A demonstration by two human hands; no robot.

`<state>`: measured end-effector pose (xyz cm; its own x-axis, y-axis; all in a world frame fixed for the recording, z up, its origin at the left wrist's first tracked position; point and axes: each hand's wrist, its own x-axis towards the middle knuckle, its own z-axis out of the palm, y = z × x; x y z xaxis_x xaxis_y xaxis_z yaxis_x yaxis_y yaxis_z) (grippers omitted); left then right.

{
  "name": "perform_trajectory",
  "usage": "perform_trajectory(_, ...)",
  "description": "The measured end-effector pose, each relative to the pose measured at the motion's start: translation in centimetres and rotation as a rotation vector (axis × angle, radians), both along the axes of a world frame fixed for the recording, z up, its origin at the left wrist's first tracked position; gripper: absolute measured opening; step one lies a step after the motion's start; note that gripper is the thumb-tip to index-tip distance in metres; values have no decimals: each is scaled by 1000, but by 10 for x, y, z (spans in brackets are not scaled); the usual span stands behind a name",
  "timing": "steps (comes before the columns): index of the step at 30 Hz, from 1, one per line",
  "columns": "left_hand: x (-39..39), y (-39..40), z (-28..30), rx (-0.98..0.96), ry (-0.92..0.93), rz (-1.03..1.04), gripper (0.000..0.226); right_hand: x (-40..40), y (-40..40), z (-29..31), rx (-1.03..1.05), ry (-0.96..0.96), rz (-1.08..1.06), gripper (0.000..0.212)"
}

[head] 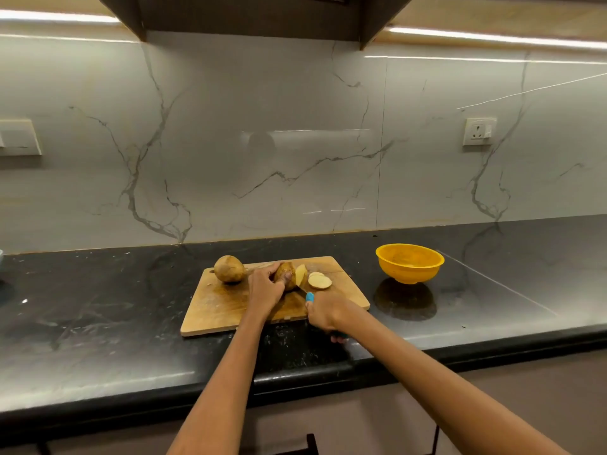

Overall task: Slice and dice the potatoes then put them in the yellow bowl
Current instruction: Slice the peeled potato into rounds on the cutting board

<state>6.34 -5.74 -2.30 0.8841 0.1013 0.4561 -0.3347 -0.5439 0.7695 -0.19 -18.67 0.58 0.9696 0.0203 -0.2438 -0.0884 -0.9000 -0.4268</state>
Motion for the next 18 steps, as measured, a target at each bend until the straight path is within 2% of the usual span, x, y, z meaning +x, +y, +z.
perform_trajectory(6,-3,4,-1,-26,9,-11,46,-12,1,-3,-55,-152,-9,35)
perform_trajectory(13,-4,4,-3,-19,-2,-9,45,-4,-5,-7,99,-241,-151,37)
perform_trajectory(18,1,5,-2,-31,-35,-19,43,-3,-4,7,205,-354,-88,43)
